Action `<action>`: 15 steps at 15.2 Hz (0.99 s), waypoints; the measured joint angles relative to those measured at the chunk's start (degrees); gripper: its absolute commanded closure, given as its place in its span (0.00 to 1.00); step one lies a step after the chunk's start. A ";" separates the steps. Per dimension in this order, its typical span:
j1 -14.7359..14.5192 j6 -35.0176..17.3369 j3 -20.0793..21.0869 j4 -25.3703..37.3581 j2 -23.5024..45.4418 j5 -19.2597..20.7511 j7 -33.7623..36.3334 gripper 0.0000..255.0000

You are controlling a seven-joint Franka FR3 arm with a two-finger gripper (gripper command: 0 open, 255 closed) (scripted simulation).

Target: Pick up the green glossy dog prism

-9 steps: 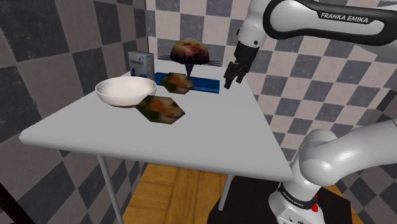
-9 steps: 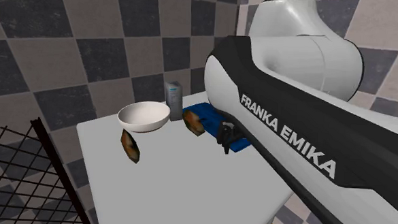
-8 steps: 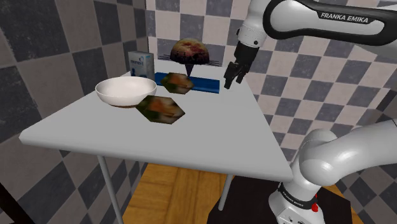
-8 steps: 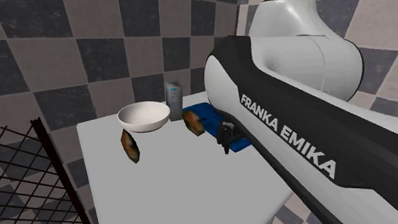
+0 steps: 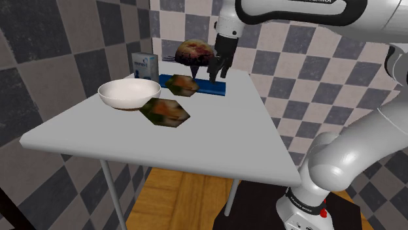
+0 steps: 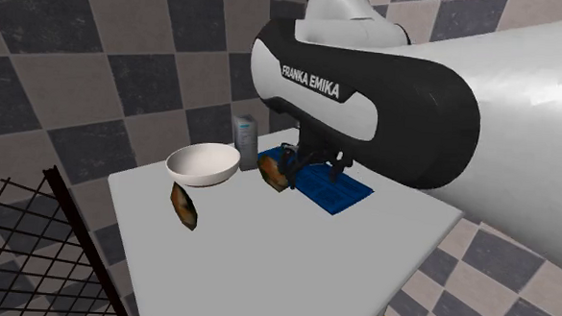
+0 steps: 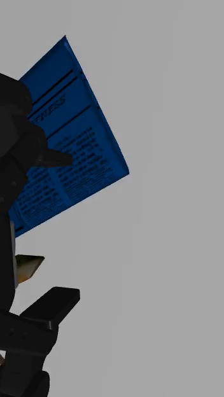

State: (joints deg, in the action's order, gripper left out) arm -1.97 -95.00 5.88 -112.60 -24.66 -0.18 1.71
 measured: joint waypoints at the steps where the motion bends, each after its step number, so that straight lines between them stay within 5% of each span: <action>1: -0.33 0.77 0.44 2.93 2.73 0.04 -0.41 0.00; 7: -2.17 6.13 2.95 19.61 17.25 0.91 -2.54 0.00; 15: -2.45 1.17 3.24 14.04 16.93 0.78 -2.56 0.00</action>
State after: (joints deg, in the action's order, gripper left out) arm -4.43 -93.83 9.11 -98.56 -7.73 0.60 -0.85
